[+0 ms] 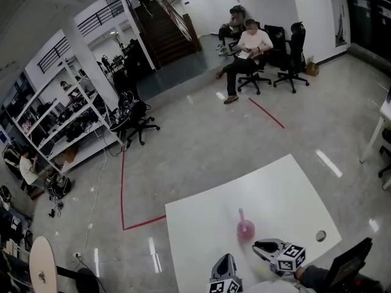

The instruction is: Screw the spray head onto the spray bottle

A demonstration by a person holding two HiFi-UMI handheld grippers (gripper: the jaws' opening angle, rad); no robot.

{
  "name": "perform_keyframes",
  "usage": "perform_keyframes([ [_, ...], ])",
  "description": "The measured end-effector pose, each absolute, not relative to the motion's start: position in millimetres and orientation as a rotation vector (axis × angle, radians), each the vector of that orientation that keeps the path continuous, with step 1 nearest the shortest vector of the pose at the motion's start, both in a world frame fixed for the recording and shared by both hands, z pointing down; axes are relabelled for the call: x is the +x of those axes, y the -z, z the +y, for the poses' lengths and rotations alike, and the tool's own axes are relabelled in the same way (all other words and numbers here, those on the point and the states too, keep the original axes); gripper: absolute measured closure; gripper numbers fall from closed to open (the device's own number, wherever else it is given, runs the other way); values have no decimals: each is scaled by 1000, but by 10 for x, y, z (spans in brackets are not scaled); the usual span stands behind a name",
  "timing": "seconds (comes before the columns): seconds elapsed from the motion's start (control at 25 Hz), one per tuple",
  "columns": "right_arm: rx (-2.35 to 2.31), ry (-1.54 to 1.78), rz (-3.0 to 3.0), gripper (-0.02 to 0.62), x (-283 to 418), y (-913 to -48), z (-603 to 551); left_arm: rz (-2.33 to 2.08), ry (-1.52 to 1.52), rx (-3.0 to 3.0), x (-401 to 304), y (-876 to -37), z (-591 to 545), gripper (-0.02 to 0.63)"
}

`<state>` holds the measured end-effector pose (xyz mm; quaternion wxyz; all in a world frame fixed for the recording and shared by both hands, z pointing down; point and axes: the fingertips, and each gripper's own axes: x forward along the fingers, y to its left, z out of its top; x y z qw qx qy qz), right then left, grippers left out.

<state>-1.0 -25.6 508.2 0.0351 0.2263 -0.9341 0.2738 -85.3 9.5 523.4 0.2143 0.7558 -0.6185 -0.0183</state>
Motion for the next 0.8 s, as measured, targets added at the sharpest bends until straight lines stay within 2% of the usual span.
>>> perform_keyframes([
  [0.08,757,-799,-2852,589,52,-5115,-304,-1702,36,2107,-819,-5236,48,603],
  [0.12,783,-771,-2840,599,84,-5126,-309,-1695,29,2113,-802,-5238,21,603],
  [0.36,831,-609,-2792,600,92,-5254,-246,-1653,-9,2168,-648,-5334,-56,603],
  [0.8,869,-618,-2682,600,224,-5560,-490,-1609,-4,2152,-556,-5528,-192,603],
])
